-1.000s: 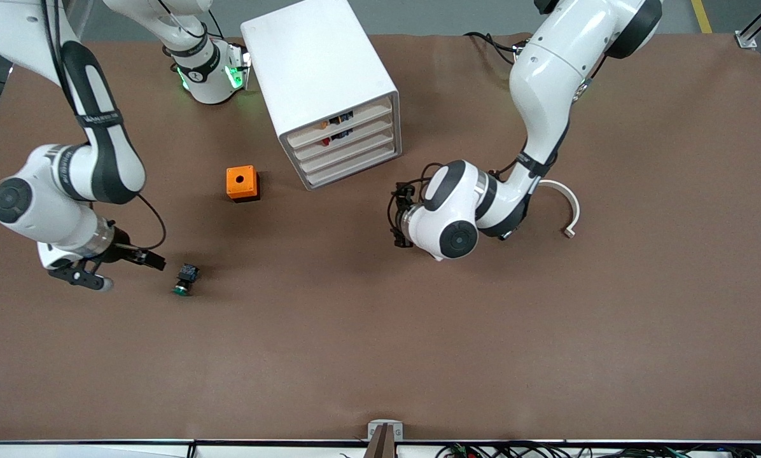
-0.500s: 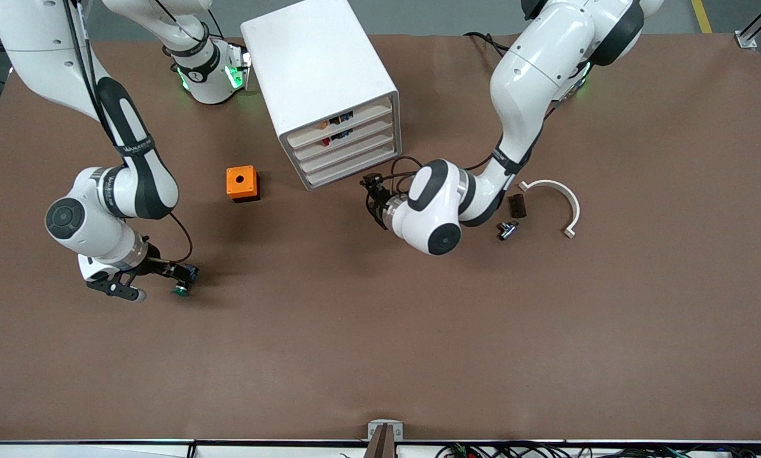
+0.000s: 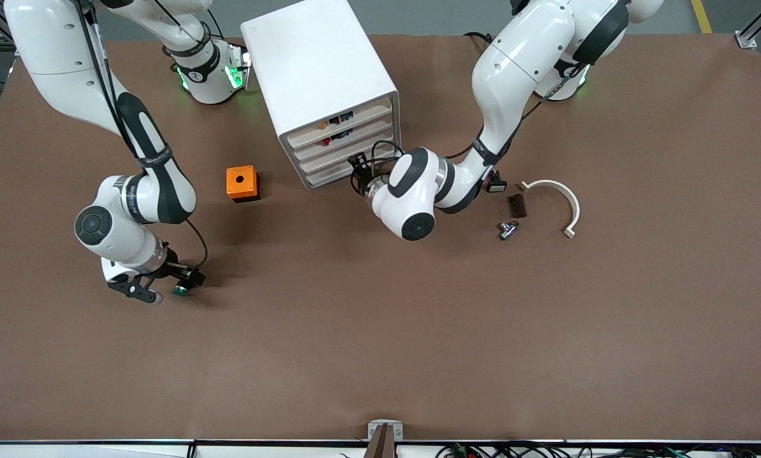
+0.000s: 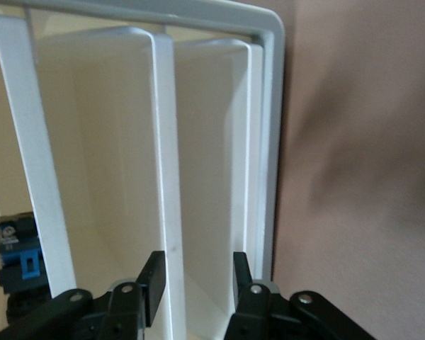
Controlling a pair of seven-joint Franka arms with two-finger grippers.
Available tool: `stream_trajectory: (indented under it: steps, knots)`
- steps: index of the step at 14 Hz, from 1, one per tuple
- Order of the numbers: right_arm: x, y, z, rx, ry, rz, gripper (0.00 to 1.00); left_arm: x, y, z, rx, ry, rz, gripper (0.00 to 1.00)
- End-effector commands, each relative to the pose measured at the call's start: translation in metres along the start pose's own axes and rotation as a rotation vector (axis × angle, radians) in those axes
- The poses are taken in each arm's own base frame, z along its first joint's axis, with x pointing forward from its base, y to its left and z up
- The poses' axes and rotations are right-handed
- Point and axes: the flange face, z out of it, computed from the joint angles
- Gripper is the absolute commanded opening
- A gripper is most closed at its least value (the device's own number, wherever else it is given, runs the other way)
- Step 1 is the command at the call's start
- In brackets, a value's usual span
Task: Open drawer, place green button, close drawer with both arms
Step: 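Pull the drawer open with the left gripper while the right gripper grasps the button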
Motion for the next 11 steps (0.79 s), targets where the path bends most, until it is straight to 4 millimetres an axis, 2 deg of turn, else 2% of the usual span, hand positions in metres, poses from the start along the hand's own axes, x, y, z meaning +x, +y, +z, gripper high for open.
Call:
stream_trajectory:
  steps: [1, 3, 4, 5, 6, 7, 9, 11]
  knots:
    - [0.001, 0.0, 0.005, -0.002, 0.003, 0.019, 0.86, -0.003, -0.008, 0.02, 0.037, 0.022, -0.005, 0.46]
    - [-0.001, 0.0, 0.006, -0.006, -0.009, 0.019, 0.39, -0.005, -0.011, 0.03, 0.048, 0.029, -0.004, 0.45]
    - [-0.002, 0.001, 0.007, -0.008, -0.014, 0.019, 0.16, -0.005, -0.013, 0.034, 0.051, 0.033, -0.002, 0.39]
    - [-0.005, 0.002, 0.008, -0.013, -0.029, 0.021, 0.0, -0.005, -0.011, 0.036, 0.053, 0.035, -0.004, 0.27]
    - [-0.005, 0.003, 0.003, -0.018, -0.043, 0.03, 0.0, -0.005, -0.011, 0.037, 0.053, 0.036, 0.001, 0.17]
    - [-0.006, 0.002, -0.004, -0.022, -0.06, 0.038, 0.0, -0.004, -0.009, 0.037, 0.054, 0.036, 0.001, 0.03]
    - [-0.006, -0.005, -0.027, -0.025, -0.079, 0.065, 0.0, -0.003, -0.004, 0.033, 0.053, 0.029, -0.006, 0.0]
    - [-0.007, -0.021, -0.059, -0.032, -0.103, 0.104, 0.0, 0.003, 0.011, 0.007, 0.045, 0.011, -0.022, 0.0]
